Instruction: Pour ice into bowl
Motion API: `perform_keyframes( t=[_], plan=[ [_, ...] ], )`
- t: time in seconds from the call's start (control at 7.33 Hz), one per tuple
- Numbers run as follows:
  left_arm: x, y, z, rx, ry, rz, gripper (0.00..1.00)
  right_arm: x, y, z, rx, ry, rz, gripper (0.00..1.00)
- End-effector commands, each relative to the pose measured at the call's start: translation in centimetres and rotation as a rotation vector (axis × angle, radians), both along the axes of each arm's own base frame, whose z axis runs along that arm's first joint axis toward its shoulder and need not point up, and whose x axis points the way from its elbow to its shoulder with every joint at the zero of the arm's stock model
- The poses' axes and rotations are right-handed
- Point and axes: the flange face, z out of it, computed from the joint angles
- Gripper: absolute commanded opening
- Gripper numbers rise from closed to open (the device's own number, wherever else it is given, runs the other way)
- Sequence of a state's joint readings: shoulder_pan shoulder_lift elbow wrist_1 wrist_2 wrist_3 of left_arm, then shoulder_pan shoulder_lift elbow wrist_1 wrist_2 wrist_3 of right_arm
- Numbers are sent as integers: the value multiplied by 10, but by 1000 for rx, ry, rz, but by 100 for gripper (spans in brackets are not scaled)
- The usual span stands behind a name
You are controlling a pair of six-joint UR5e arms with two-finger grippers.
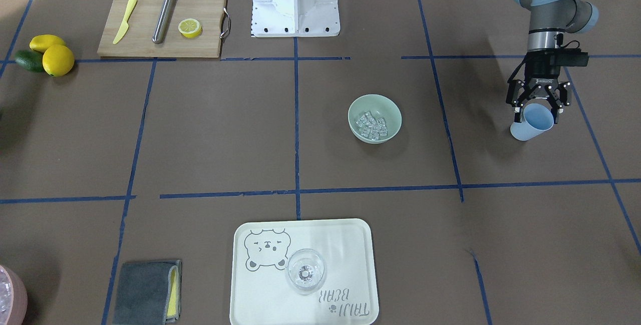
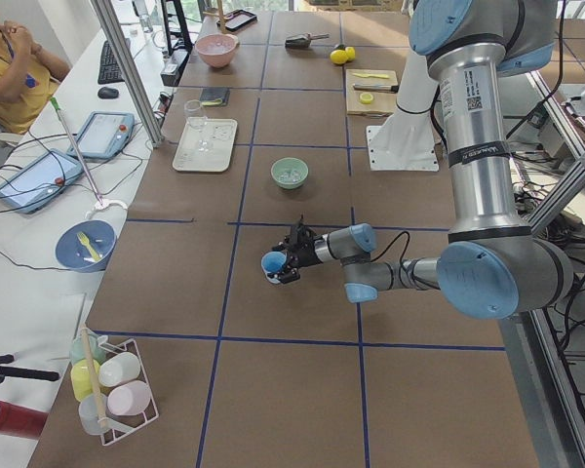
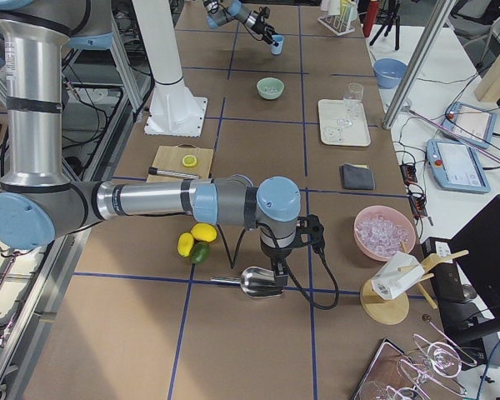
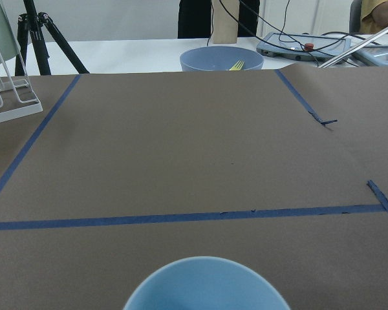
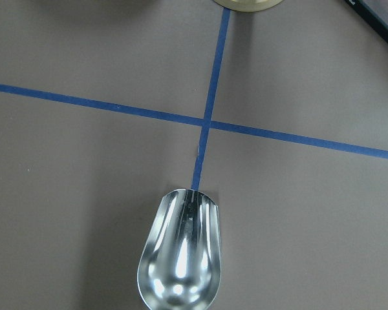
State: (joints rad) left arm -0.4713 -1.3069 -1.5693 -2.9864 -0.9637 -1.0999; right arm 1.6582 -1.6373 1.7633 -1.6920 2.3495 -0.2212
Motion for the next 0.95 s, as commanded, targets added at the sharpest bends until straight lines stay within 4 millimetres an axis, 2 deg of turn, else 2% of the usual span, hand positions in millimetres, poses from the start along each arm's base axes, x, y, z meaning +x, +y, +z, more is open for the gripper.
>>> perform_keyframes(
  t=[0.0,0.27,0.41,0.55,0.68,0.82],
  plan=[
    [-25,-18,-16,39,-46,-3,100,0,-2,-1,1,-1,2,100],
    [-73,-46,-44,111,-148,39,100,0,-3,-4,4,-2,3,100],
    [-103,-60,-45,131,-226,98,100,0,-1,-16,31,-1,2,100],
    [-139,-75,-41,133,-340,185,100,-1,1,-28,53,-4,3,100],
    [-187,-90,-38,98,-427,292,100,-1,2,-40,72,-4,7,100],
    [-238,-117,-46,86,-524,375,100,-1,3,-57,106,-7,7,100]
  ],
)
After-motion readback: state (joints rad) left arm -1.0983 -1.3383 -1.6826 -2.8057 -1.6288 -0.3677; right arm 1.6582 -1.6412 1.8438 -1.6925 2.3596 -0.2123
